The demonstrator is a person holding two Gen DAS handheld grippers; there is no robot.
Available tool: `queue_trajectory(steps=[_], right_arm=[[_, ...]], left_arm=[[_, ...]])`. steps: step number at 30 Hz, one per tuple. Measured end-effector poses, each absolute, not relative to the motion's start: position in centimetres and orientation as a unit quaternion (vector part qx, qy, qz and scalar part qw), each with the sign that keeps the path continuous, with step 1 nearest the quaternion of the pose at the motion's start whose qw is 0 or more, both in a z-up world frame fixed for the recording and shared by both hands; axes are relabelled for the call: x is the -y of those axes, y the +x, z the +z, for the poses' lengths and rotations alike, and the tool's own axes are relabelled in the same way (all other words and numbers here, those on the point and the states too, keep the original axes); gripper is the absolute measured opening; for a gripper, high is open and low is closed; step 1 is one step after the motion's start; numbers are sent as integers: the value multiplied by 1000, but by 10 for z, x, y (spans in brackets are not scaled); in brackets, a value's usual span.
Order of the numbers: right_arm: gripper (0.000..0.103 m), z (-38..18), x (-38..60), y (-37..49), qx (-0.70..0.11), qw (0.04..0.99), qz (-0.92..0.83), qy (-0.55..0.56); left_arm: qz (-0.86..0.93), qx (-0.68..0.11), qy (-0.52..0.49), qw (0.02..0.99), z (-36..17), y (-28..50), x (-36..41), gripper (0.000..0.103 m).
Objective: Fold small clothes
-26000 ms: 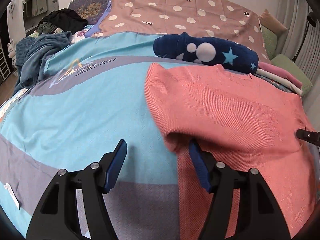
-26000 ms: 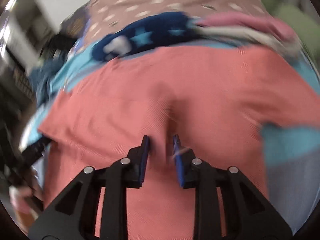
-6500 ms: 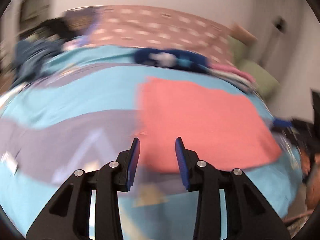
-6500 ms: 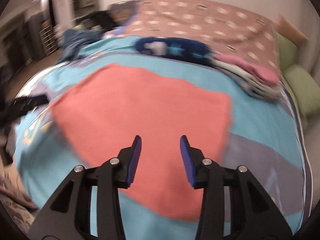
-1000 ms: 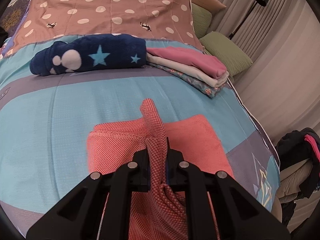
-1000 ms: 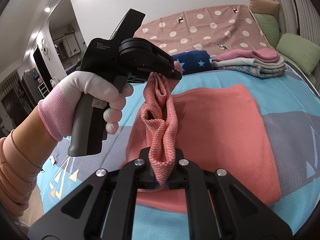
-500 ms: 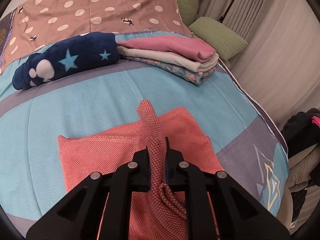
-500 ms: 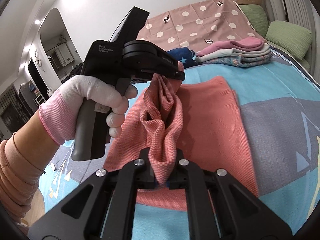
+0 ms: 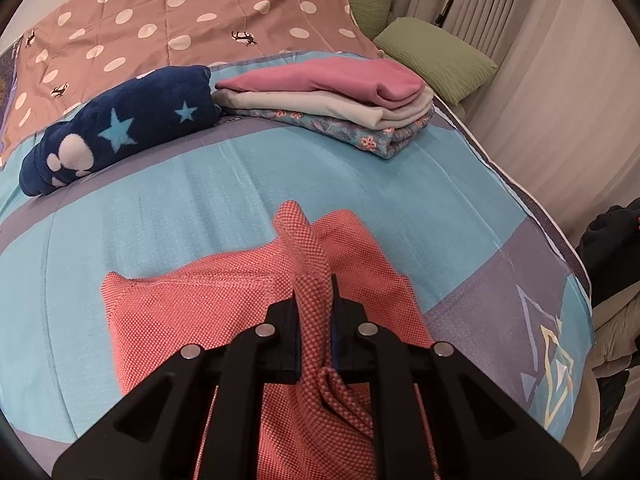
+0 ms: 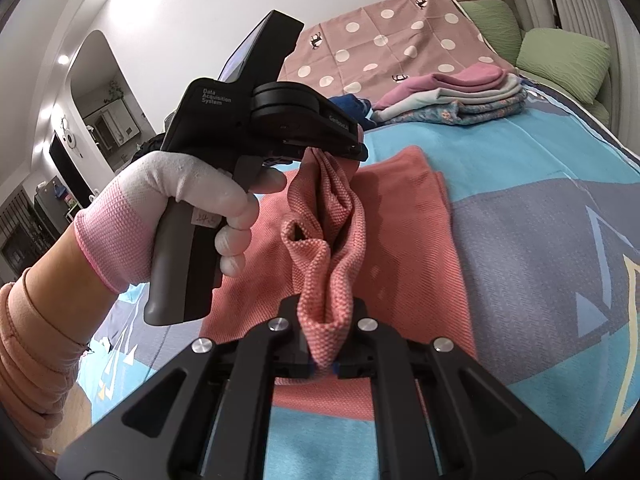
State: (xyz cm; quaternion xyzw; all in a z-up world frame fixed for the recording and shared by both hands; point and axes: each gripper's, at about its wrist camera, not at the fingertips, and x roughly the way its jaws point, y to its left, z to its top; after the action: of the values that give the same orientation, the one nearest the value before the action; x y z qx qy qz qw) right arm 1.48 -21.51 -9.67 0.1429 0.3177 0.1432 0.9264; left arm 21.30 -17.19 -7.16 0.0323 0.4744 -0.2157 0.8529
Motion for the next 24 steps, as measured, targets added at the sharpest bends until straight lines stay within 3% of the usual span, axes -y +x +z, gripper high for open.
queue_trajectory(steps=[24], right_arm=[[8, -119, 260, 19, -350, 909, 119, 195]], left_arm=[[-206, -475, 126, 846, -87, 215, 240, 12]])
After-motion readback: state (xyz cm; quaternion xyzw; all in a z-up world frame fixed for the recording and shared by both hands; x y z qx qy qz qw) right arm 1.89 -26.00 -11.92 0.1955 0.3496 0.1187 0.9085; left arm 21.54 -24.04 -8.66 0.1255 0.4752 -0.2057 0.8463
